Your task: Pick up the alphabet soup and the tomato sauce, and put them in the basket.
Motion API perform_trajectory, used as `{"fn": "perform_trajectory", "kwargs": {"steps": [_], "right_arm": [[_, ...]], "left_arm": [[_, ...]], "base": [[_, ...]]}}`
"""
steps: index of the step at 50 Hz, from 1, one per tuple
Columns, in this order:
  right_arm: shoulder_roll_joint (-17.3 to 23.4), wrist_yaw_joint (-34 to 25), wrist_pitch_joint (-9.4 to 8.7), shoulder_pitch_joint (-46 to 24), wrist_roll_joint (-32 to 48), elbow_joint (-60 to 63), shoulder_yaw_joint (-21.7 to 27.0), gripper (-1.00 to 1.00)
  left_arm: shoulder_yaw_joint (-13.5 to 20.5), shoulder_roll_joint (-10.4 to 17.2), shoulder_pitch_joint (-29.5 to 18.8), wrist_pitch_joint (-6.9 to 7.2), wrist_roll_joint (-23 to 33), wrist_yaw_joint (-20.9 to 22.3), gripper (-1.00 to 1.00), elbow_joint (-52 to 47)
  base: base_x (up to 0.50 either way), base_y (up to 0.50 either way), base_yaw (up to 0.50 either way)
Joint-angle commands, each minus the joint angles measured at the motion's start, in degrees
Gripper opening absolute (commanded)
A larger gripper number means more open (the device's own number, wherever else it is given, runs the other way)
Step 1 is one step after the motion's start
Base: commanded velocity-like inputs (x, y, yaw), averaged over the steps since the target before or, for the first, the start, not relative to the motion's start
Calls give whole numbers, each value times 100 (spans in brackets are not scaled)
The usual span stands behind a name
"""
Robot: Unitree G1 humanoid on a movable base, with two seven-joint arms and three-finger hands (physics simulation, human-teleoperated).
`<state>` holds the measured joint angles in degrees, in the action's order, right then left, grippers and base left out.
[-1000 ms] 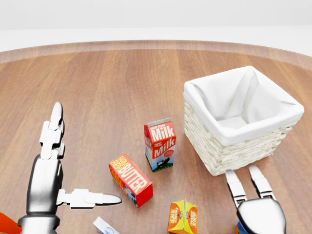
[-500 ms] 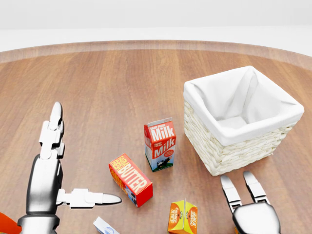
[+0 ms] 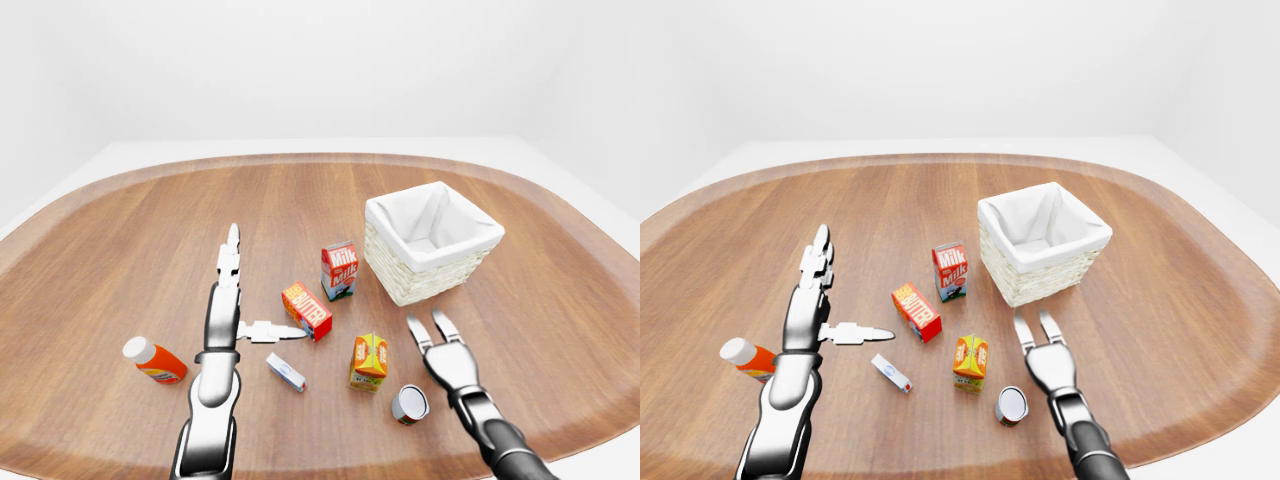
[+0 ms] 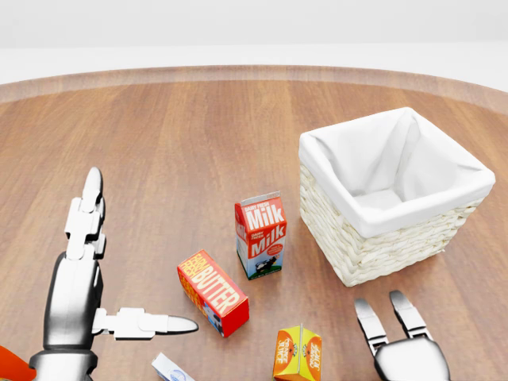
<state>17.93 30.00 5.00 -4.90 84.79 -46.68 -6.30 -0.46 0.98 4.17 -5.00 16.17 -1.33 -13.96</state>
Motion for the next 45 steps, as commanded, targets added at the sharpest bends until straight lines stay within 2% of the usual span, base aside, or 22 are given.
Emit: {"fn": "perform_trajectory", "kwargs": {"steps": [1,2,3,19,27,45], "right_arm": [[46,0,0,-239,5,-566,-59,-7],[47,0,0,-243,1,-575,-64,-7],[53,0,0,-219,-17,-552,-77,-100],[85,0,0,35,-120,-40,-30,-100],[144,-746,0,890,-529,2007,549,-100],[-172,-1282,0,1418,-1048,3538,1328,-100]], "left_arm": [[24,-1,-10,0,-101,1,100,32],[23,0,-10,0,-100,1,100,31],[23,0,-10,0,-96,1,100,30],[24,-1,-10,0,-99,0,100,31],[24,-2,-10,0,-100,-2,100,32],[23,1,-11,0,-97,3,100,33]], "base": [[0,0,0],[0,0,0],[0,0,0],[0,0,0],[0,0,0],[0,0,0]]}}
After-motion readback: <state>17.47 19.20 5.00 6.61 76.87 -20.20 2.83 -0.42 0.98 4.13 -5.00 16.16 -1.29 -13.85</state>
